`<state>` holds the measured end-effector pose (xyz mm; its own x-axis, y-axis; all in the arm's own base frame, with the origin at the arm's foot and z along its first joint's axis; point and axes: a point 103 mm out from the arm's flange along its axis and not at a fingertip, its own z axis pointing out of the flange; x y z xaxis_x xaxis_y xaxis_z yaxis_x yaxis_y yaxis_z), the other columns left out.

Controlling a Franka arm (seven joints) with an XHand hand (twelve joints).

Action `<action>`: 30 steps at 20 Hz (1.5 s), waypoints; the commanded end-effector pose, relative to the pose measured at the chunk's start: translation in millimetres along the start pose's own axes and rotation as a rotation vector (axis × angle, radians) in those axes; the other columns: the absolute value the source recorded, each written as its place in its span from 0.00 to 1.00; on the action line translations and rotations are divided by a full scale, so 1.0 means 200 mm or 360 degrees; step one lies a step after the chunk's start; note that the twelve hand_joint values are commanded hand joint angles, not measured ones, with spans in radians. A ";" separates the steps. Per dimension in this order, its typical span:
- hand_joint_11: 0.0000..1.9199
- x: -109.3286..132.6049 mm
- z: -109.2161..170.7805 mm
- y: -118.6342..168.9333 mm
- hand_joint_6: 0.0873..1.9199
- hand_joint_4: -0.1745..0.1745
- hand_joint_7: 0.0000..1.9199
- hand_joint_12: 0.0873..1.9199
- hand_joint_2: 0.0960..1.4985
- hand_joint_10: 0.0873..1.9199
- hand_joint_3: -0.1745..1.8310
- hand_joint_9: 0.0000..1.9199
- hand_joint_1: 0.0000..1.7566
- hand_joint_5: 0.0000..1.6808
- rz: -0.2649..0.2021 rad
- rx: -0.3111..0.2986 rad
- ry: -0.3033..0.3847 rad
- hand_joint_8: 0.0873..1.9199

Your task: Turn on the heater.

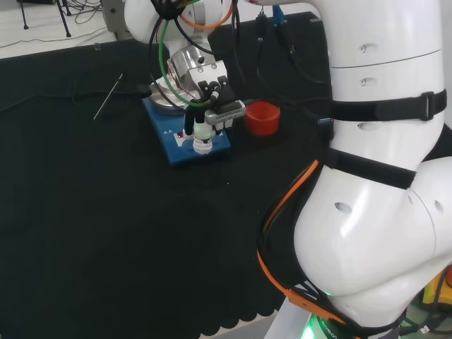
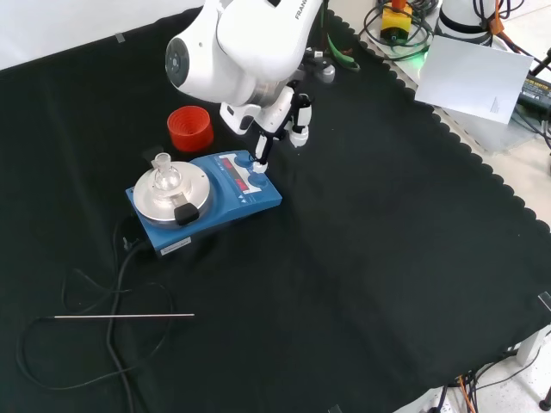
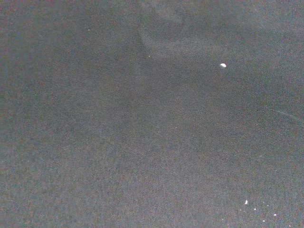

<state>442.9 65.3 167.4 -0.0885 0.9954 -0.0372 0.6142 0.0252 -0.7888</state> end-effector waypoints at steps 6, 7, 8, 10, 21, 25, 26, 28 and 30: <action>1.00 -0.02 0.02 0.03 0.00 0.51 0.82 0.80 0.82 0.94 0.00 0.94 0.82 0.15 0.0010 -0.0015 0.0020 1.00; 1.00 -0.02 0.03 0.04 0.00 0.51 0.82 0.80 0.82 0.94 0.00 0.94 0.82 0.15 0.0012 -0.0019 0.0021 1.00; 1.00 -0.02 0.03 0.04 0.00 0.51 0.82 0.80 0.82 0.94 0.00 0.94 0.82 0.15 0.0014 -0.0020 0.0020 1.00; 1.00 -0.02 0.03 0.04 0.00 0.51 0.82 0.80 0.82 0.94 0.00 0.94 0.82 0.15 0.0009 -0.0026 0.0025 1.00; 1.00 -0.02 0.03 0.06 0.00 0.51 0.82 0.80 0.82 0.94 0.00 0.94 0.82 0.16 0.0009 -0.0016 0.0031 1.00; 1.00 -0.02 0.04 0.08 0.00 0.50 0.82 0.80 0.82 0.94 0.00 0.94 0.82 0.16 0.0013 -0.0015 0.0031 1.00; 1.00 -0.01 0.04 0.08 0.00 0.50 0.82 0.80 0.82 0.94 0.00 0.94 0.82 0.16 0.0017 -0.0016 0.0028 1.00; 1.00 -0.01 0.04 0.08 0.00 0.50 0.82 0.80 0.82 0.94 0.00 0.94 0.82 0.16 0.0016 -0.0016 0.0029 1.00; 1.00 -0.01 0.04 0.08 0.00 0.50 0.82 0.80 0.82 0.94 0.00 0.94 0.82 0.16 0.0022 -0.0017 0.0026 1.00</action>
<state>447.2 62.0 150.2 -0.0679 0.9971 -0.0332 0.6232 0.0164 -0.7819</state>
